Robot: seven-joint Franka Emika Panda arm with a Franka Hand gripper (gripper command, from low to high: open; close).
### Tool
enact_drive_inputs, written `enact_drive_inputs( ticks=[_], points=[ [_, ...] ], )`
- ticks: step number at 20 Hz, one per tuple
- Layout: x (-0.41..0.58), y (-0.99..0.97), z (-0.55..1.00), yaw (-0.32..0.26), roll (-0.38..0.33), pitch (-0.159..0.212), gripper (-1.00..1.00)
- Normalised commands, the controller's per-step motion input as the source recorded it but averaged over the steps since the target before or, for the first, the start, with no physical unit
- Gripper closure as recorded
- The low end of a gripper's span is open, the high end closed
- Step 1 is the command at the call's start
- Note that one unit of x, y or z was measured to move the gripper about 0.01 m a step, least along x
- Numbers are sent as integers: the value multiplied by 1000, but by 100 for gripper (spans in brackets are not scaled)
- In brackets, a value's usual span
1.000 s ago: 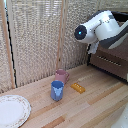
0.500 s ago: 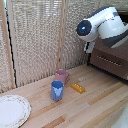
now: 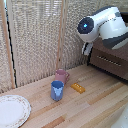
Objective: Propose to navigate your clamp on the clench of the first drawer. Use gentle force to register to the cabinet. Send posterior your swing mandate till over it lurks, a cup of pink essence. Fortify your grip after aiming concentric with the pink cup’s periphery. Manoeuvre the pink towards the cabinet's top. Drop your compression till the cup is resting inside.
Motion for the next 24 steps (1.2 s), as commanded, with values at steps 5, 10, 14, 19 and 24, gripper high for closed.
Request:
enact_drive_inputs(
  ticks=[5, 10, 14, 19, 24],
  points=[
    [140, 158, 16, -235, 333, 8, -100],
    [139, 155, 21, -234, 334, 9, -100],
    [131, 152, 29, -235, 334, 13, -100],
    [125, 147, 33, -237, 335, 16, -100],
    [131, 148, 39, -237, 329, 9, -100]
  ],
)
